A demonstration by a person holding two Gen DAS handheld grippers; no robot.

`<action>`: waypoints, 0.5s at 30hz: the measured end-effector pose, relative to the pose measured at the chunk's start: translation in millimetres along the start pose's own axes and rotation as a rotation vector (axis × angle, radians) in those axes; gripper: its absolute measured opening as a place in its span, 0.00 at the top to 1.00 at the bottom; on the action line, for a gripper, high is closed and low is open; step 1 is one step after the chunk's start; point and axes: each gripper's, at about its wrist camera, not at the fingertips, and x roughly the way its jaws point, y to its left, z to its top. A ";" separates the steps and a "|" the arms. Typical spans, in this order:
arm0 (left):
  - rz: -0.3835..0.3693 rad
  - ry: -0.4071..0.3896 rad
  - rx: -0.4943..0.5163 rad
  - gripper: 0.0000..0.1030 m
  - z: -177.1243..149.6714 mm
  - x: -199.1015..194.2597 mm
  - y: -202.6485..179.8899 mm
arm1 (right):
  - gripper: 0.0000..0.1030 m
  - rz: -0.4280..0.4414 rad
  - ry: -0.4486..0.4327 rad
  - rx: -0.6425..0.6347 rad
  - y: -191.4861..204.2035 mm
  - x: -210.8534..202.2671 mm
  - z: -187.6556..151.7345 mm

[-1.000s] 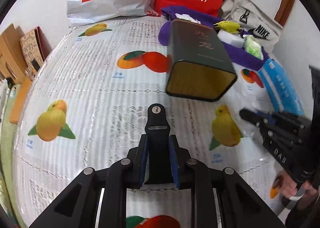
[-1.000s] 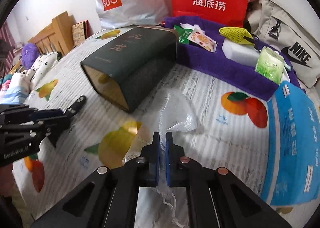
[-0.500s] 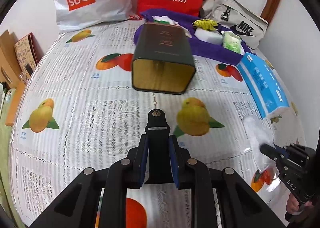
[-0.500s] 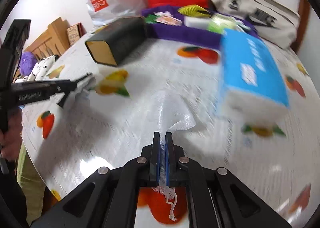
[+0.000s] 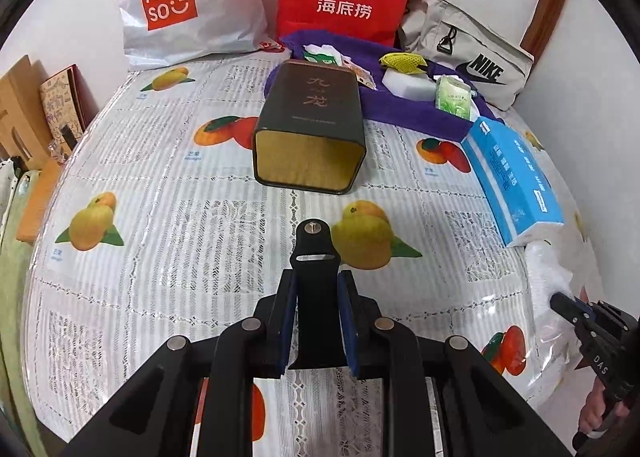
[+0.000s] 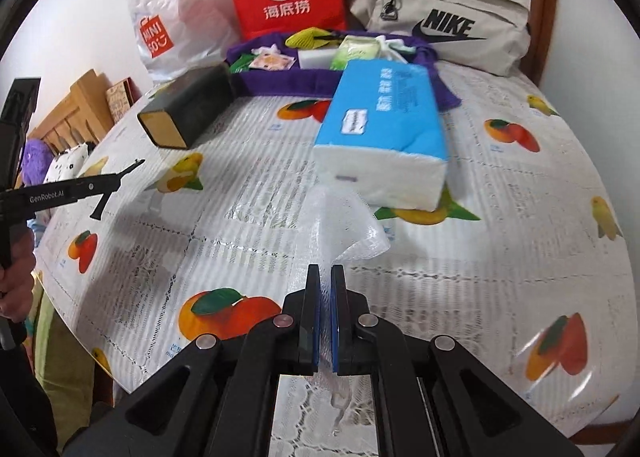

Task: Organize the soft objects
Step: 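Lift the clear plastic bag and carry it toward the purple towel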

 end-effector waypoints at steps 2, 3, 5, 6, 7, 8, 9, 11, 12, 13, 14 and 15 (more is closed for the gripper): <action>0.003 -0.005 -0.005 0.80 1.5 -3.9 -0.4 | 0.96 0.001 -0.010 -0.001 -1.5 -5.7 2.0; 0.005 -0.007 -0.008 0.80 2.0 -5.9 -0.6 | 0.96 0.000 -0.013 -0.002 -1.7 -7.9 3.2; 0.003 -0.015 -0.008 0.80 4.8 -10.4 -1.3 | 0.96 0.001 -0.021 -0.004 -2.2 -13.7 5.9; 0.002 -0.020 -0.007 0.80 6.4 -12.6 -2.3 | 0.96 0.004 -0.027 -0.003 -2.5 -16.7 7.7; 0.001 -0.027 -0.005 0.80 8.3 -15.4 -3.3 | 0.96 0.004 -0.035 -0.005 -2.1 -20.5 10.2; -0.001 -0.031 -0.001 0.80 10.5 -17.9 -4.3 | 0.96 0.003 -0.041 -0.006 -1.7 -22.8 11.4; -0.002 -0.036 0.002 0.80 13.1 -20.8 -5.6 | 0.96 0.005 -0.049 -0.006 -1.3 -26.0 13.9; -0.004 -0.051 0.008 0.80 18.9 -26.5 -7.8 | 0.96 0.015 -0.065 -0.006 0.3 -32.5 20.3; -0.004 -0.056 0.010 0.81 20.7 -28.3 -8.5 | 0.96 0.020 -0.072 -0.005 0.9 -34.9 22.9; -0.005 -0.063 0.013 0.80 24.4 -31.0 -9.3 | 0.96 0.023 -0.079 -0.006 1.4 -37.6 27.3; -0.006 -0.067 0.014 0.80 26.7 -32.7 -9.9 | 0.96 0.023 -0.084 -0.008 1.5 -38.9 29.0; -0.006 -0.072 0.016 0.80 29.7 -34.2 -10.2 | 0.96 0.020 -0.092 -0.011 2.0 -40.7 33.1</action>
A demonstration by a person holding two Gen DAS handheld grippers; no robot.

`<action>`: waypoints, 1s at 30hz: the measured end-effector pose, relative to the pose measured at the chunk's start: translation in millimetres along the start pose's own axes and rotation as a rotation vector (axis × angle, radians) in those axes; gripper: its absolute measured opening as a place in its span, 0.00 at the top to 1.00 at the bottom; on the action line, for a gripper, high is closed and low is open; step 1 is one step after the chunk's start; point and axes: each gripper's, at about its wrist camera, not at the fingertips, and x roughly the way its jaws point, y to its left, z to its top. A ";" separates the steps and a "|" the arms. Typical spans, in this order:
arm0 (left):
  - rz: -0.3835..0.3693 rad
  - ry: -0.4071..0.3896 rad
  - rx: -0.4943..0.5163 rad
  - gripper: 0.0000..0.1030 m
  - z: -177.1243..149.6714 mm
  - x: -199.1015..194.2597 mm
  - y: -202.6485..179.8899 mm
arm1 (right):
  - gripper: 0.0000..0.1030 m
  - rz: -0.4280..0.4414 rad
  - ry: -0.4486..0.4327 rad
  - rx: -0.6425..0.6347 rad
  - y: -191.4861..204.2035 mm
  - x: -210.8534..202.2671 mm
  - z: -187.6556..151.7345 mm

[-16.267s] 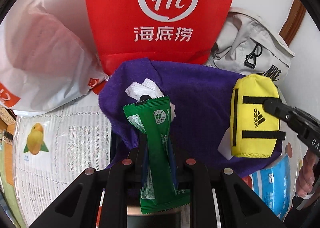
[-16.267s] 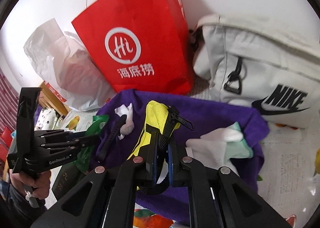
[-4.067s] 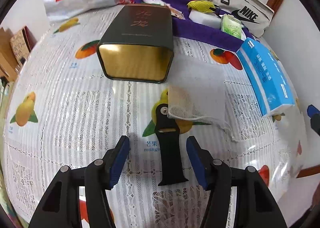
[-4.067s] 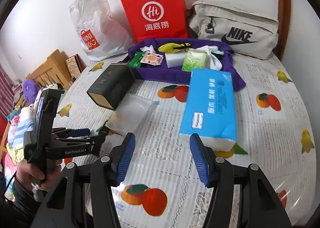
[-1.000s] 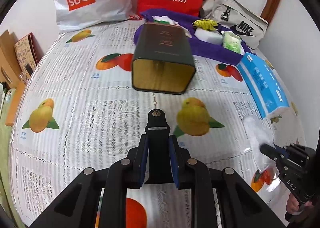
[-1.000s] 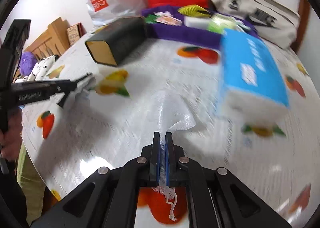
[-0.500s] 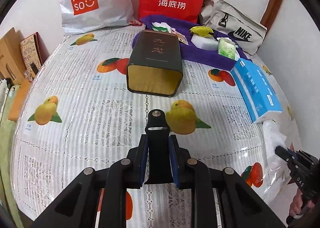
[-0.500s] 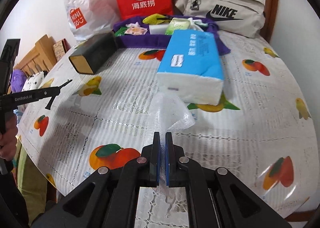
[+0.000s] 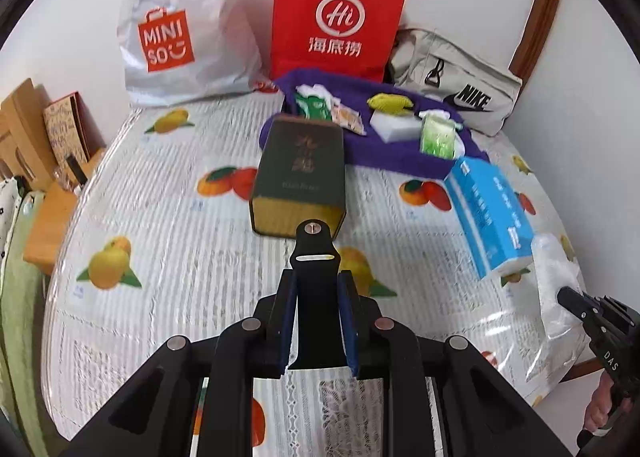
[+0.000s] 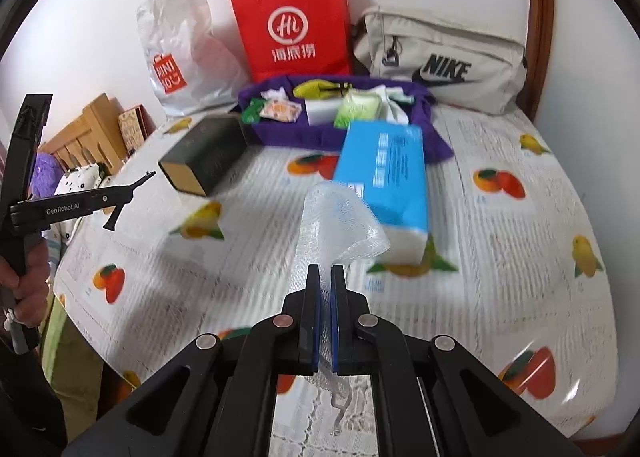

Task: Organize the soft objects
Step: 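Lift the clear plastic bag and carry it toward the purple towel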

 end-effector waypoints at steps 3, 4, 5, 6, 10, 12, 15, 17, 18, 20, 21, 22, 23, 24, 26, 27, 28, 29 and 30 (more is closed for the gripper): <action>-0.005 -0.015 0.001 0.80 10.3 -3.2 -0.5 | 0.96 0.001 -0.016 -0.003 -0.7 -2.1 14.6; -0.007 -0.021 -0.002 0.80 14.1 -3.8 -0.3 | 0.96 0.001 -0.020 -0.002 -1.2 -2.2 18.8; -0.010 -0.026 -0.004 0.80 18.1 -3.9 0.0 | 0.96 0.000 -0.022 -0.002 -2.1 -1.7 23.3; -0.012 -0.031 -0.007 0.80 21.9 -3.5 0.4 | 0.96 0.001 -0.026 -0.003 -2.8 -1.4 29.0; -0.032 -0.037 -0.017 0.80 37.1 -0.3 1.0 | 0.96 0.001 -0.043 -0.010 -6.0 -0.4 49.0; -0.044 -0.037 -0.013 0.80 47.1 2.8 -0.4 | 0.96 -0.004 -0.051 -0.008 -7.6 1.3 58.8; -0.038 -0.037 0.002 0.80 62.9 10.1 -3.9 | 0.96 -0.005 -0.064 -0.007 -11.5 7.2 75.0; -0.040 -0.034 0.009 0.80 73.9 16.2 -5.2 | 0.96 -0.007 -0.072 -0.004 -15.5 13.8 86.7; -0.041 -0.033 0.011 0.80 79.1 18.9 -5.4 | 0.96 -0.008 -0.073 -0.002 -16.9 16.5 90.6; -0.042 -0.034 0.015 0.80 91.6 26.0 -5.4 | 0.96 -0.011 -0.077 -0.001 -21.3 25.6 104.0; -0.042 -0.032 0.017 0.80 97.2 29.7 -5.6 | 0.96 -0.010 -0.078 -0.001 -22.9 29.7 109.7; -0.042 -0.029 0.019 0.80 103.1 34.2 -5.5 | 0.96 -0.009 -0.080 -0.002 -23.9 32.9 114.1; -0.041 -0.026 0.020 0.80 109.2 39.3 -5.4 | 0.96 -0.009 -0.082 -0.005 -25.6 38.5 121.9; -0.040 -0.022 0.022 0.80 114.4 43.9 -5.4 | 0.96 -0.009 -0.082 -0.006 -26.8 42.5 127.0; -0.036 -0.015 0.024 0.80 125.8 54.9 -5.2 | 0.96 -0.008 -0.082 -0.007 -30.0 53.5 139.4; -0.035 -0.011 0.026 0.80 130.4 60.1 -5.5 | 0.96 -0.008 -0.080 -0.009 -31.0 57.9 143.6; -0.034 -0.007 0.029 0.80 135.6 65.7 -6.0 | 0.96 -0.012 -0.078 -0.013 -32.5 64.0 149.6; -0.033 -0.003 0.030 0.80 141.2 71.6 -6.2 | 0.96 -0.017 -0.079 -0.015 -34.5 70.6 155.9; -0.033 0.000 0.031 0.80 145.6 76.2 -6.4 | 0.96 -0.018 -0.076 -0.017 -35.7 75.3 160.0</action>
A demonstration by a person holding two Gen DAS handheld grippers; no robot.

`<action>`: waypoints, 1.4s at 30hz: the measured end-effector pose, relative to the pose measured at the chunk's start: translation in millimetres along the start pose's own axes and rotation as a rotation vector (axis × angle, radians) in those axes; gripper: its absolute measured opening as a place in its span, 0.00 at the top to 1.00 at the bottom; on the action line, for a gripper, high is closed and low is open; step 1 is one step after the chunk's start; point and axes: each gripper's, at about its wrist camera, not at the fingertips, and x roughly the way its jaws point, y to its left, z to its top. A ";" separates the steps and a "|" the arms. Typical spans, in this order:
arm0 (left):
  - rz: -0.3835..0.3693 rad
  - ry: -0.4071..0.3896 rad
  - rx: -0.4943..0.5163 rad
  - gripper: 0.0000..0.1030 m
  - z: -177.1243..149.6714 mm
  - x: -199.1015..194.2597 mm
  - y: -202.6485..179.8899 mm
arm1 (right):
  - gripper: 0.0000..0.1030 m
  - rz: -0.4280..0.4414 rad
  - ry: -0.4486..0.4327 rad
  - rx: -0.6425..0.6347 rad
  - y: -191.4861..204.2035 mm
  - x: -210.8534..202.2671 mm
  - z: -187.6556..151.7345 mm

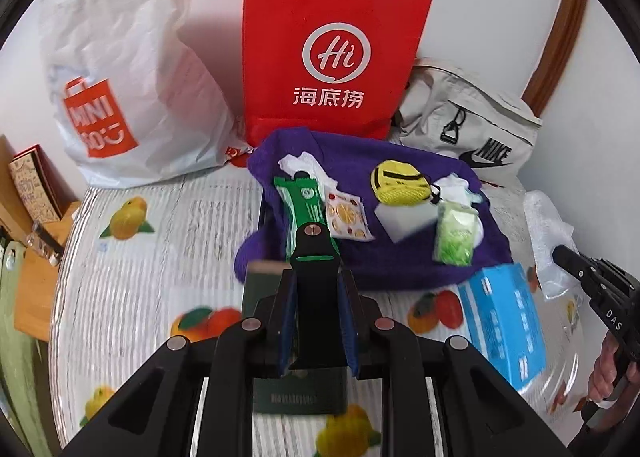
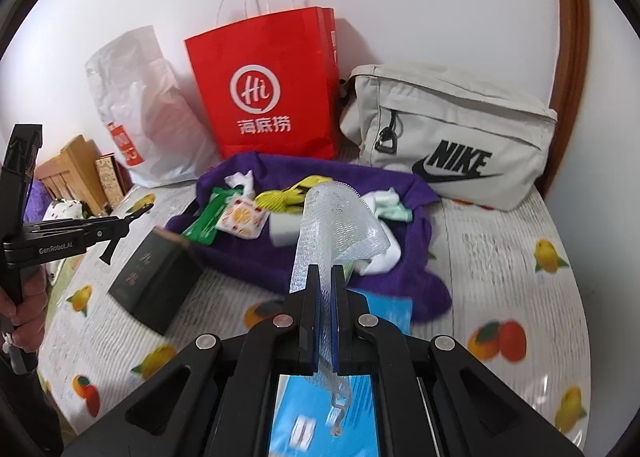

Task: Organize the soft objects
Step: 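Lift the clear plastic bag and carry it toward the purple towel, then lower the plastic bag onto the purple towel and open the right gripper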

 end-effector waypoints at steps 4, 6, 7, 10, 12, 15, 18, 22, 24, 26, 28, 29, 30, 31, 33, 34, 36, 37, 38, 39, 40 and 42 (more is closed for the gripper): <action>-0.010 0.013 0.009 0.80 19.5 20.5 -2.0 | 0.96 -0.001 0.008 -0.002 -7.3 24.4 18.7; -0.013 0.020 0.007 0.80 27.9 31.5 -3.1 | 0.96 0.000 0.007 -0.007 -10.1 36.6 28.1; -0.018 0.026 0.009 0.80 31.8 38.1 -4.1 | 0.96 -0.003 0.013 -0.009 -11.2 42.6 31.8; -0.038 0.049 -0.003 0.80 41.4 56.8 -4.5 | 0.96 -0.007 0.015 0.011 -16.0 58.4 43.9; -0.044 0.060 -0.007 0.80 46.0 66.2 -5.8 | 0.96 0.003 0.018 0.017 -18.7 69.7 50.7; -0.044 0.078 -0.006 0.80 53.2 82.2 -7.7 | 0.96 0.000 0.026 0.017 -22.4 83.8 55.9; -0.041 0.094 -0.002 0.80 59.0 97.1 -8.7 | 0.96 -0.009 0.046 0.010 -27.0 99.3 58.5; -0.026 0.115 -0.007 0.80 65.7 113.4 -6.2 | 0.96 -0.012 0.077 0.016 -33.9 116.0 59.8; -0.021 0.120 -0.014 0.80 67.4 118.9 -4.7 | 0.95 -0.013 0.091 0.015 -36.8 123.6 59.0; -0.022 0.127 -0.008 0.80 67.6 124.5 -5.3 | 0.94 -0.014 0.102 0.014 -38.5 129.2 57.7; -0.023 0.138 -0.016 0.80 67.6 130.2 -4.2 | 0.94 -0.009 0.123 0.008 -38.3 136.7 55.6; -0.027 0.144 -0.021 0.80 67.7 133.0 -3.4 | 0.94 -0.001 0.133 0.009 -38.6 140.1 54.8; -0.028 0.147 -0.029 0.80 67.9 135.0 -2.4 | 0.94 0.001 0.137 0.011 -38.6 142.0 54.2; -0.029 0.154 -0.035 0.80 68.0 137.4 -1.3 | 0.93 0.004 0.141 0.013 -39.1 144.0 53.8; -0.040 0.164 -0.041 0.80 68.7 140.5 -0.3 | 0.88 0.006 0.153 0.012 -39.4 148.2 53.9; -0.043 0.172 -0.043 0.77 68.9 141.8 0.0 | 0.78 0.010 0.159 0.014 -39.9 149.1 53.7; -0.033 0.183 -0.051 0.71 69.1 142.7 1.3 | 0.55 0.018 0.159 0.020 -40.7 148.7 53.1; -0.026 0.188 -0.054 0.64 69.1 143.7 2.3 | 0.47 0.018 0.157 0.016 -40.2 147.9 53.2; -0.022 0.191 -0.057 0.53 69.2 142.5 3.0 | 0.45 0.009 0.146 0.014 -40.0 145.9 53.2; -0.025 0.186 -0.058 0.48 69.8 141.3 2.9 | 0.45 0.002 0.133 0.015 -40.1 142.7 53.2; -0.026 0.178 -0.057 0.44 69.7 138.3 2.6 | 0.45 0.006 0.131 0.016 -40.1 141.5 53.2; -0.017 0.168 -0.050 0.44 69.8 131.2 2.1 | 0.45 0.016 0.138 0.027 -41.0 138.9 53.5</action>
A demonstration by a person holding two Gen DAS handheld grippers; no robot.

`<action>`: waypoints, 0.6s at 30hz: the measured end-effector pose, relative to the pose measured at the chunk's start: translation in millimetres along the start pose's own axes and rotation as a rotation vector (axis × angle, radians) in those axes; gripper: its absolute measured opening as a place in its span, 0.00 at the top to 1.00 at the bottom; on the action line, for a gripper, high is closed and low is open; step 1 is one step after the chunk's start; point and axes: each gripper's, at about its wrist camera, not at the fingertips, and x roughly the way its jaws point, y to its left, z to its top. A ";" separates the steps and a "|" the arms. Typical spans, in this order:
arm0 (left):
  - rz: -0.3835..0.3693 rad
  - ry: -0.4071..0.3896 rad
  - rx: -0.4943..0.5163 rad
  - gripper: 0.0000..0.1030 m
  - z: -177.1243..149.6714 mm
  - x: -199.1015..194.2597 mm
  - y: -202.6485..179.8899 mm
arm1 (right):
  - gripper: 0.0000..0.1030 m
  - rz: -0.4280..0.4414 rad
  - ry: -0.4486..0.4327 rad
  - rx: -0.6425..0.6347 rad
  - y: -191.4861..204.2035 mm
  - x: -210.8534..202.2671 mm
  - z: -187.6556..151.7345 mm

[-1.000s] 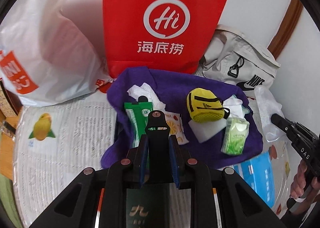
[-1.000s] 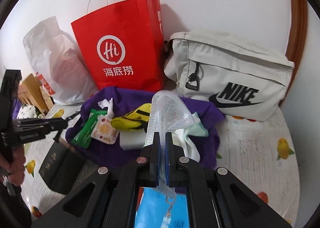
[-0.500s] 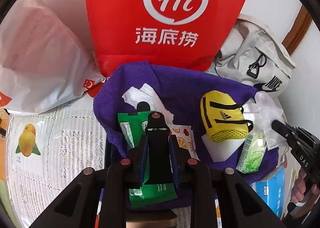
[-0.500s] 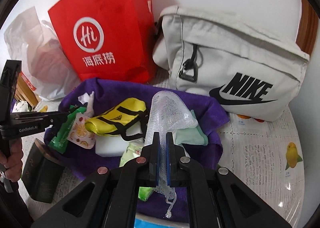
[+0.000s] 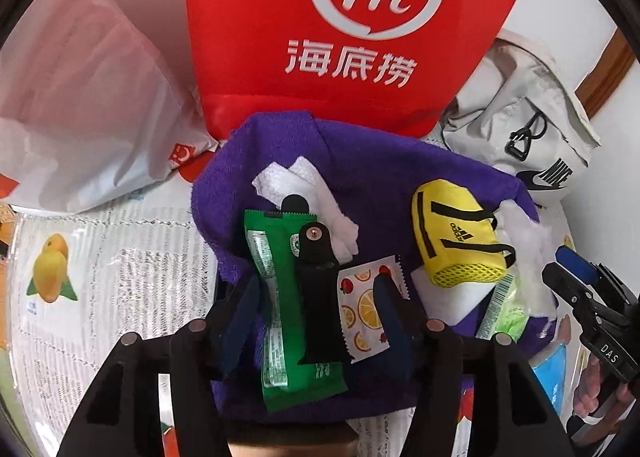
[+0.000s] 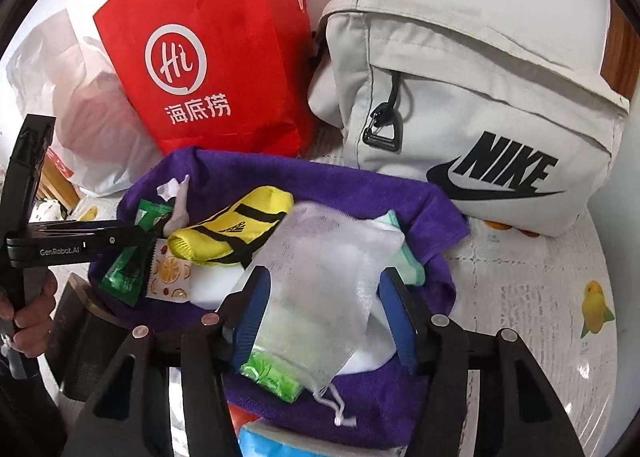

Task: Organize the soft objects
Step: 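Lower the plastic bag onto the purple towel and open the right gripper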

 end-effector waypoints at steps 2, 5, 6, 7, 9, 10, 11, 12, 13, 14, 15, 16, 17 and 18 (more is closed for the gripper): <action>0.017 -0.004 0.010 0.42 -1.4 -7.3 -3.2 | 0.45 0.002 -0.001 0.002 0.8 -3.8 -1.1; 0.034 -0.014 0.019 0.36 -5.9 -18.2 -6.7 | 0.37 -0.003 -0.005 0.002 3.0 -11.8 -2.4; 0.038 -0.018 0.021 0.35 -7.8 -22.9 -7.6 | 0.35 -0.007 -0.009 0.000 4.9 -16.7 -3.4; 0.041 -0.023 0.023 0.33 -10.1 -28.1 -8.2 | 0.32 -0.012 -0.013 0.000 6.0 -21.0 -4.6; 0.044 -0.035 0.021 0.27 -14.4 -39.6 -7.2 | 0.30 -0.020 -0.027 0.000 9.2 -32.1 -6.8; 0.046 -0.047 0.017 0.26 -18.5 -47.9 -7.2 | 0.29 -0.022 -0.032 0.002 10.7 -38.8 -8.4; 0.049 -0.053 0.017 0.23 -22.1 -54.9 -6.9 | 0.28 -0.023 -0.033 0.003 12.4 -42.8 -9.3; 0.052 -0.057 0.019 0.21 -23.7 -59.2 -7.4 | 0.27 -0.026 -0.037 0.003 15.3 -50.8 -11.6; 0.056 -0.064 0.025 0.15 -28.4 -66.4 -8.3 | 0.25 -0.030 -0.043 0.000 18.0 -58.6 -14.3; 0.060 -0.070 0.033 0.12 -33.6 -73.1 -9.5 | 0.24 -0.035 -0.046 -0.004 20.4 -64.0 -16.5; 0.067 -0.074 0.038 0.12 -38.6 -79.2 -10.2 | 0.24 -0.044 -0.054 -0.015 24.5 -72.4 -20.2; 0.076 -0.076 0.038 0.12 -46.3 -87.2 -10.9 | 0.23 -0.049 -0.066 -0.026 28.8 -80.9 -24.1; 0.077 -0.076 0.036 0.12 -51.9 -91.9 -12.0 | 0.20 -0.055 -0.080 -0.033 33.1 -90.8 -29.4; 0.075 -0.076 0.034 0.12 -59.2 -99.4 -11.4 | 0.20 -0.060 -0.087 -0.035 35.8 -97.4 -33.3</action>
